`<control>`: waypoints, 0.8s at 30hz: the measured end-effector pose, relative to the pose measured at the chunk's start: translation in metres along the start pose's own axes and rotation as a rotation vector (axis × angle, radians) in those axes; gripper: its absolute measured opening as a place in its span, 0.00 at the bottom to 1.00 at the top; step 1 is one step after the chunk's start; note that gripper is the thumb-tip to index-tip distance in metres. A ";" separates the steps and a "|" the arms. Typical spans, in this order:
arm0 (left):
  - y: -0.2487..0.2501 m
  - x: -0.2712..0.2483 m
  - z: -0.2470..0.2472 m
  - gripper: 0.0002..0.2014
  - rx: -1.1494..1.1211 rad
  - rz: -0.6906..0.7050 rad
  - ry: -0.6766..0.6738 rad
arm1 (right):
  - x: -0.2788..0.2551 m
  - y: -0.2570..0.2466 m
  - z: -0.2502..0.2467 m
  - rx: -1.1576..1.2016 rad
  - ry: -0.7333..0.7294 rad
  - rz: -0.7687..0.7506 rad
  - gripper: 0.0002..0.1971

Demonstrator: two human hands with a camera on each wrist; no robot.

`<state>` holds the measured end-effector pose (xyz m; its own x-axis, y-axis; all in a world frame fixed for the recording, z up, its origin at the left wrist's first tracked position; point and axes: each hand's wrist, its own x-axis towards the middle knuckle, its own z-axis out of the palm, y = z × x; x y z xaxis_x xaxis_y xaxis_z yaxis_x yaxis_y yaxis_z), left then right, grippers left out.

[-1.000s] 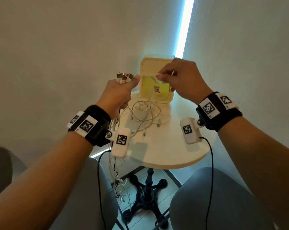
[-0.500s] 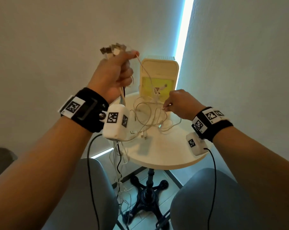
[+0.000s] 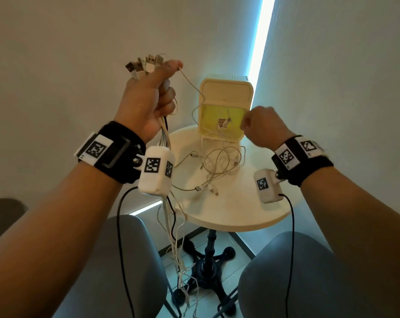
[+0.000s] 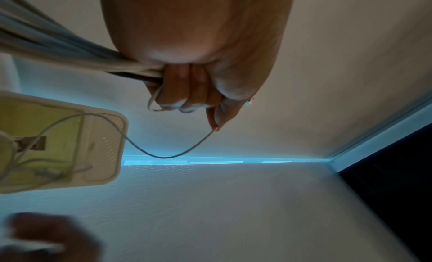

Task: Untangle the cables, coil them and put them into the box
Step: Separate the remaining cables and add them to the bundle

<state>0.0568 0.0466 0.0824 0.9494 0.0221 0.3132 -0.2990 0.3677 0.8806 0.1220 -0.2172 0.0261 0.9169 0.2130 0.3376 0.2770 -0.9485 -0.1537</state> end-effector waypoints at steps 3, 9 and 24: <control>-0.008 -0.002 0.004 0.02 -0.009 -0.028 0.010 | -0.011 -0.044 -0.026 0.402 0.027 -0.098 0.19; 0.002 -0.011 0.012 0.03 -0.033 -0.018 -0.104 | -0.002 -0.081 0.012 0.613 -0.309 -0.106 0.16; -0.041 -0.019 -0.035 0.09 0.227 -0.075 0.124 | 0.035 -0.041 -0.006 0.586 0.119 -0.017 0.17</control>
<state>0.0545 0.0639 0.0282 0.9700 0.1215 0.2105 -0.2280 0.1553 0.9612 0.1411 -0.1725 0.0494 0.8815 0.1672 0.4415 0.4351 -0.6508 -0.6222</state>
